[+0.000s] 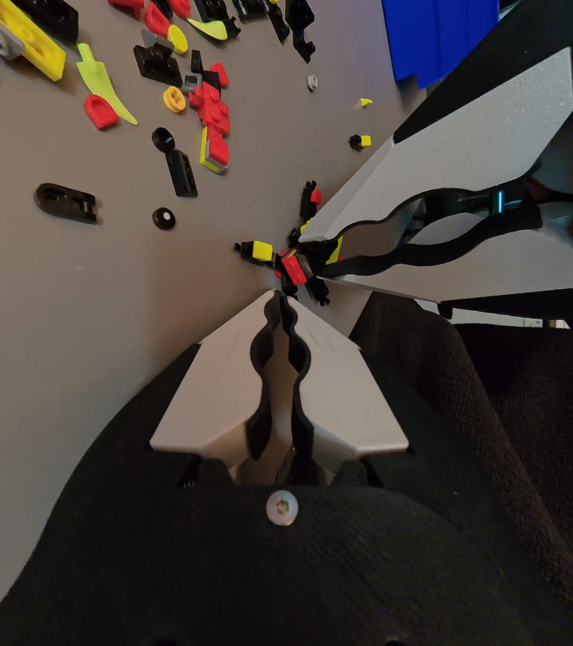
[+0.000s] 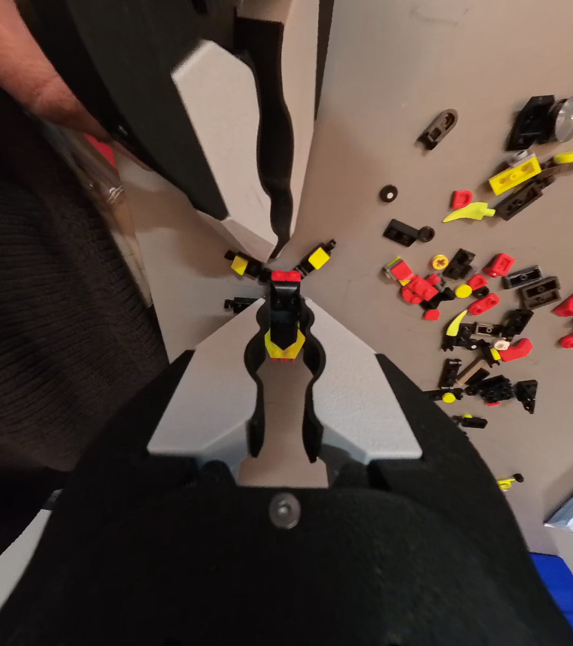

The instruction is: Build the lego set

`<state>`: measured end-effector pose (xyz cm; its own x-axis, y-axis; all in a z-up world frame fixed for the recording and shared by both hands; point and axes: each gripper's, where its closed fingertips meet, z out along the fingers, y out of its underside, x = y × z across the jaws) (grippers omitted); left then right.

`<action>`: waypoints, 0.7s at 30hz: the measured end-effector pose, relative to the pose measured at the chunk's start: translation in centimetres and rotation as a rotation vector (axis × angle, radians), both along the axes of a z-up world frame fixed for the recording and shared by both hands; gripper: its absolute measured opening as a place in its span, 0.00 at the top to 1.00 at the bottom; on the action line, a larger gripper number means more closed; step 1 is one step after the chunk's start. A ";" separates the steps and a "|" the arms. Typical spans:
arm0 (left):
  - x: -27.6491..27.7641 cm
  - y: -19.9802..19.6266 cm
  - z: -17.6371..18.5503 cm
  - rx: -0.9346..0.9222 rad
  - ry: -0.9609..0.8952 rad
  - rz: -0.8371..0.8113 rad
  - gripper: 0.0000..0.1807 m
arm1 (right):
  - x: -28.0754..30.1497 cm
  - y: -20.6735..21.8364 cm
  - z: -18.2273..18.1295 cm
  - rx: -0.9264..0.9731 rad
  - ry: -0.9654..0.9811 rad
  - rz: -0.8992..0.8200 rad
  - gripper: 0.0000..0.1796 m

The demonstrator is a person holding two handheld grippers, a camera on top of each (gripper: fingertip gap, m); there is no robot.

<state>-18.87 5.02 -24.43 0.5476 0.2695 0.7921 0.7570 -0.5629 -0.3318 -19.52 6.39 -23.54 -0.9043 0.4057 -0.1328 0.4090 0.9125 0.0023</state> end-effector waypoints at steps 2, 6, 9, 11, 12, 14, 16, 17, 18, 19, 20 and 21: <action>-0.3 0.1 0.1 0.007 0.009 0.013 1.00 | -0.2 0.0 0.0 0.000 0.002 0.001 0.92; -0.9 0.2 0.1 0.006 0.021 0.029 1.00 | -0.3 -0.2 0.1 -0.004 0.003 0.006 0.92; -0.9 0.2 -0.2 -0.001 0.011 0.029 1.00 | -0.3 -0.3 0.1 0.003 0.002 0.014 0.92; -0.9 0.2 -0.2 -0.004 0.012 0.028 1.00 | -0.2 -0.3 0.0 0.008 0.003 0.019 0.92; -0.9 0.2 -0.3 -0.006 0.012 0.027 1.00 | -0.2 -0.4 -0.1 0.010 0.003 0.021 0.92; -0.8 0.2 -0.4 -0.009 0.008 0.022 1.00 | -0.2 -0.4 -0.1 0.013 0.004 0.023 0.92; -0.6 0.2 -0.4 -0.008 0.001 0.016 1.00 | -0.2 -0.5 -0.1 0.014 0.008 0.023 0.92; -0.6 0.2 -0.4 -0.008 0.000 0.015 1.00 | -0.3 -0.5 -0.1 0.017 0.009 0.025 0.92; -0.6 0.2 -0.4 -0.009 -0.001 0.014 1.00 | -0.3 -0.5 -0.1 0.018 0.012 0.026 0.92; -0.5 0.2 -0.4 -0.009 -0.003 0.013 1.00 | -0.3 -0.5 -0.1 0.020 0.013 0.026 0.92; -0.5 0.2 -0.4 -0.009 -0.006 0.012 1.00 | -0.3 -0.6 -0.1 0.021 0.013 0.026 0.92; -0.5 0.1 -0.4 -0.009 -0.010 0.011 1.00 | -0.3 -0.6 -0.1 0.021 0.012 0.025 0.92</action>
<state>-19.35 5.17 -24.80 0.5370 0.2825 0.7949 0.7662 -0.5575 -0.3196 -19.80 5.79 -23.67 -0.9159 0.3850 -0.1134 0.3857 0.9225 0.0164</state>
